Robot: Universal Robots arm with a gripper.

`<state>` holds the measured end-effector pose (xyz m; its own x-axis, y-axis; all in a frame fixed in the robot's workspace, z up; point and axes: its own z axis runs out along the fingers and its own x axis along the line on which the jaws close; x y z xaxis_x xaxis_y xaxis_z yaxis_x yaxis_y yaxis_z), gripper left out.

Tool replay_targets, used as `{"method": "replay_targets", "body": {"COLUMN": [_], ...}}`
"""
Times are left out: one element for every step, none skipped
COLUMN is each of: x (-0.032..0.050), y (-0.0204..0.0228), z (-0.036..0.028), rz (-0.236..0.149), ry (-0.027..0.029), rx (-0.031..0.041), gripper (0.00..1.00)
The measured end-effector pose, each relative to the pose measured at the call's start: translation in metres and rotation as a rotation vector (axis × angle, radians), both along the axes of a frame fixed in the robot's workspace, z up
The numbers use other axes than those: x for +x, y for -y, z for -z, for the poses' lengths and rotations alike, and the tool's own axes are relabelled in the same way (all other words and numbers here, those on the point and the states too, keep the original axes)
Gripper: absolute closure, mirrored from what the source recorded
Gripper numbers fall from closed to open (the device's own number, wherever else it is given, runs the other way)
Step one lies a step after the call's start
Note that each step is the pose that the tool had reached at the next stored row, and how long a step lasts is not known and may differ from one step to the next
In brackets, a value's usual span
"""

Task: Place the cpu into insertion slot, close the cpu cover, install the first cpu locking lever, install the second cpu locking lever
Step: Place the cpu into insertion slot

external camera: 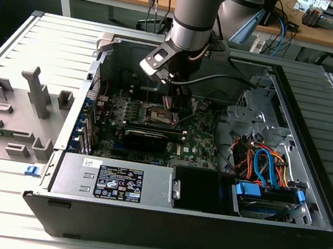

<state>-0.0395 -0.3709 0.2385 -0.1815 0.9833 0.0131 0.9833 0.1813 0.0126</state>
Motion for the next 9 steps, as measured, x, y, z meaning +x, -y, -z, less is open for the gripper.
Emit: {"method": "replay_targets", "body": {"x": [0.0000,0.0000,0.0000,0.0000,0.0000,0.0000,0.0000,0.0000,0.0000], "y": [0.0000,0.0000,0.0000,0.0000,0.0000,0.0000,0.0000,0.0000,0.0000], "z": [0.0000,0.0000,0.0000,0.0001,0.0001,0.0001,0.0001,0.0001,0.0001], "rz": [0.002,0.004,0.005,0.006,0.009,0.011,0.012,0.014,0.015], "ry": [0.0000,0.0000,0.0001,0.0000,0.0000,0.0000,0.0000,0.0000,0.0000], "rx": [0.0000,0.0000,0.0000,0.0001,0.0001,0.0000,0.0000,0.0001,0.0001], "gripper": [0.45,0.45,0.45,0.45,0.45,0.45,0.45,0.45,0.45]}}
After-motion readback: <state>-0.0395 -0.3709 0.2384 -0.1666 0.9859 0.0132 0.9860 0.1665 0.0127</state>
